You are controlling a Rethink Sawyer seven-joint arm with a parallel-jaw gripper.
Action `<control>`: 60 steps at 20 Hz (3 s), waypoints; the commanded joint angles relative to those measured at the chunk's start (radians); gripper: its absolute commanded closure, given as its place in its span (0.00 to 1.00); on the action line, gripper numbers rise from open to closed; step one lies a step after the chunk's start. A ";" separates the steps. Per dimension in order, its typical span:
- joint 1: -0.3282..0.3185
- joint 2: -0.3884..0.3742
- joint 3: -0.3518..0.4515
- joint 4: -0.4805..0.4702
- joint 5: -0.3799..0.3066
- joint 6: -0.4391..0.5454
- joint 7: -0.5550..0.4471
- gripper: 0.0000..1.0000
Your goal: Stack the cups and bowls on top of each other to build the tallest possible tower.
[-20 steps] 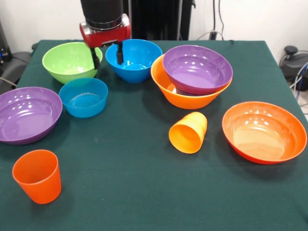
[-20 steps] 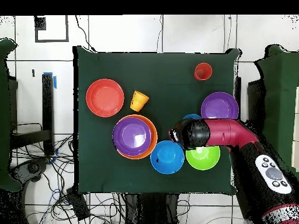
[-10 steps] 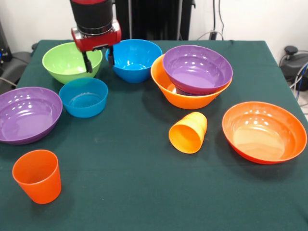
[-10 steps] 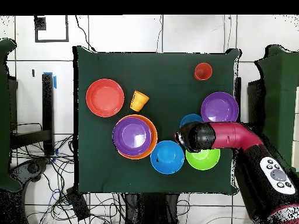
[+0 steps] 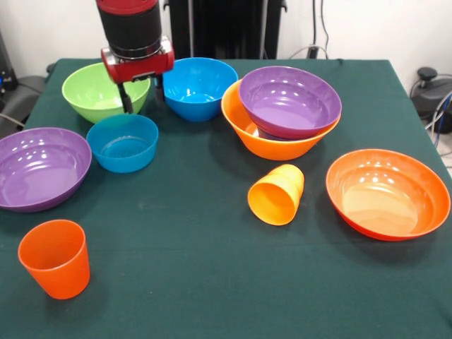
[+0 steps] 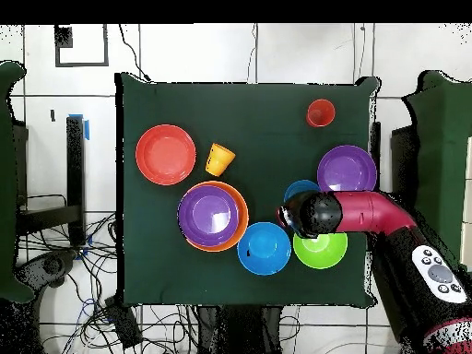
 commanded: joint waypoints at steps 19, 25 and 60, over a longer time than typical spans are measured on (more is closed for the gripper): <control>0.021 0.174 0.062 -0.151 -0.187 -0.009 -0.216 0.00; 0.020 0.179 0.070 -0.159 -0.192 -0.002 -0.213 0.00; 0.016 0.174 0.084 -0.149 -0.194 -0.041 -0.170 1.00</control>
